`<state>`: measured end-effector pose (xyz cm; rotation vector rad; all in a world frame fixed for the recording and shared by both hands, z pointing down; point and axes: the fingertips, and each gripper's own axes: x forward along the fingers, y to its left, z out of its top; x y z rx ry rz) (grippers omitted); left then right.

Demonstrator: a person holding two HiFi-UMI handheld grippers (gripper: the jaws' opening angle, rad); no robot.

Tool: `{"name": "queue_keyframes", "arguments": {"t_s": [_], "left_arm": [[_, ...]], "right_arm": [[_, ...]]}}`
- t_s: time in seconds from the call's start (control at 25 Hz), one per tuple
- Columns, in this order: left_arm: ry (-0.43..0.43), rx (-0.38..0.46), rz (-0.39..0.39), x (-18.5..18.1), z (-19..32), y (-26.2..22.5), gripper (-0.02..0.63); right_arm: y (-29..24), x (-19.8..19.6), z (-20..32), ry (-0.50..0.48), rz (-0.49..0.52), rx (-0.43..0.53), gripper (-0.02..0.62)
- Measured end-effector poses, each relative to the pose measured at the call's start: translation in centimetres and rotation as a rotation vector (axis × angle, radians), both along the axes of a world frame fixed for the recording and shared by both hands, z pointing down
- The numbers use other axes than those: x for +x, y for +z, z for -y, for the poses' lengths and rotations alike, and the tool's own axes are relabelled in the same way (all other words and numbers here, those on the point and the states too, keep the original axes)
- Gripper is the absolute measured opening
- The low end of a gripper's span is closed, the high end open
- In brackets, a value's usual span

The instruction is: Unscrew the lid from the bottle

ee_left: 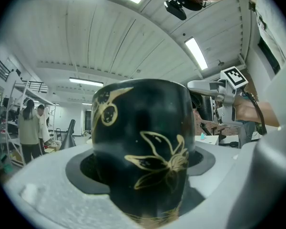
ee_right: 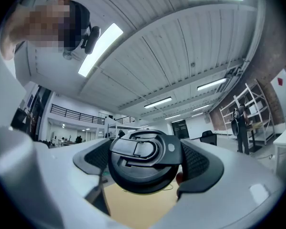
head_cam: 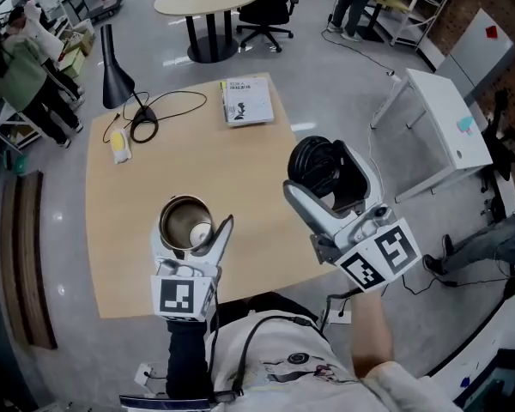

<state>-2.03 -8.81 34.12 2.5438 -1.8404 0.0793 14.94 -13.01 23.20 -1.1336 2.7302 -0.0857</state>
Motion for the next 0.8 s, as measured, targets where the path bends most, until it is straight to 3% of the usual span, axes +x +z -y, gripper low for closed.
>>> {"name": "queue_keyframes", "arguments": {"t_s": [0.2, 0.44, 0.8], "left_arm": [[0.002, 0.015, 0.009, -1.0, 0.4, -0.5, 0.434], [-0.002, 0.009, 0.029, -1.4, 0.8, -0.8, 0.434], [-0.058, 0.011, 0.048, -5.9, 0.4, -1.2, 0.434]], "right_arm": [[0.3, 0.1, 0.3, 0.064, -0.074, 0.033, 0.454], [1.2, 0.9, 1.4, 0.109, -0.092, 0.022, 0.454], [3.8, 0.2, 2.0, 0.169, -0.139, -0.01, 0.454]]}}
